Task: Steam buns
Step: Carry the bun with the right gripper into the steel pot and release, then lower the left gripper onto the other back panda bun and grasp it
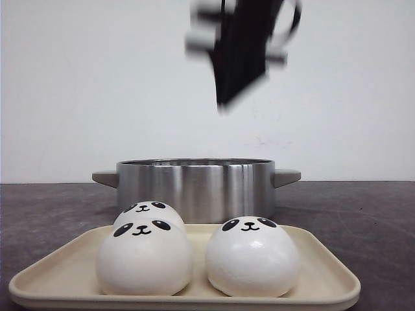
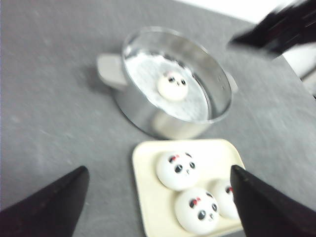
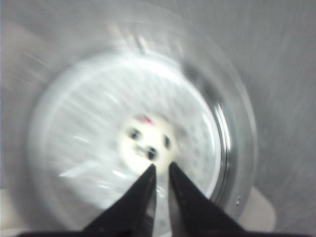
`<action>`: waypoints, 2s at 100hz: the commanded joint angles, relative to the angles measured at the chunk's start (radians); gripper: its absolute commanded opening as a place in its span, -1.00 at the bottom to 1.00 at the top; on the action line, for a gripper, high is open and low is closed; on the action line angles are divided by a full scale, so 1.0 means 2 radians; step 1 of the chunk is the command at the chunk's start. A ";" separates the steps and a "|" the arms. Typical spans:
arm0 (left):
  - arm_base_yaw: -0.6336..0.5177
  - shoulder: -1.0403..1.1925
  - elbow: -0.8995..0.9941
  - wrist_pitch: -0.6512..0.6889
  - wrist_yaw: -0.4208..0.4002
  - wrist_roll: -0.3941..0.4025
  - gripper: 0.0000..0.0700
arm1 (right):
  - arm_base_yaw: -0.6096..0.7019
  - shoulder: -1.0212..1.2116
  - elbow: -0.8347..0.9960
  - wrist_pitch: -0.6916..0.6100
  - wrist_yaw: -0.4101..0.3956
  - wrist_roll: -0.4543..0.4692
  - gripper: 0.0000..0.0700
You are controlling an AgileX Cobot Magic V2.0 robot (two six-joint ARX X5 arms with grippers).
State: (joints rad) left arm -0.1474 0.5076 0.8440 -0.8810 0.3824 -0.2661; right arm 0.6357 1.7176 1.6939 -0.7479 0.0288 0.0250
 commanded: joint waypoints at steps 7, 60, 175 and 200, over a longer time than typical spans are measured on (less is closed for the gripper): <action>-0.018 0.063 0.006 0.019 0.015 -0.003 0.71 | 0.035 -0.091 0.016 -0.010 0.000 0.002 -0.99; -0.252 0.332 0.006 0.149 -0.097 -0.046 0.94 | 0.134 -0.352 0.016 -0.076 0.132 0.063 -0.99; -0.280 0.513 0.042 0.202 -0.102 -0.103 -0.97 | 0.134 -0.386 0.015 -0.162 0.171 0.105 -0.99; -0.298 0.415 0.117 0.193 -0.121 -0.094 -0.97 | 0.134 -0.385 0.015 -0.162 0.171 0.105 -0.99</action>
State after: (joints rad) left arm -0.7364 1.3560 1.0348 -0.5175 0.1654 -0.4633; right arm 0.8932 0.9375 1.7065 -1.0813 0.3679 0.2188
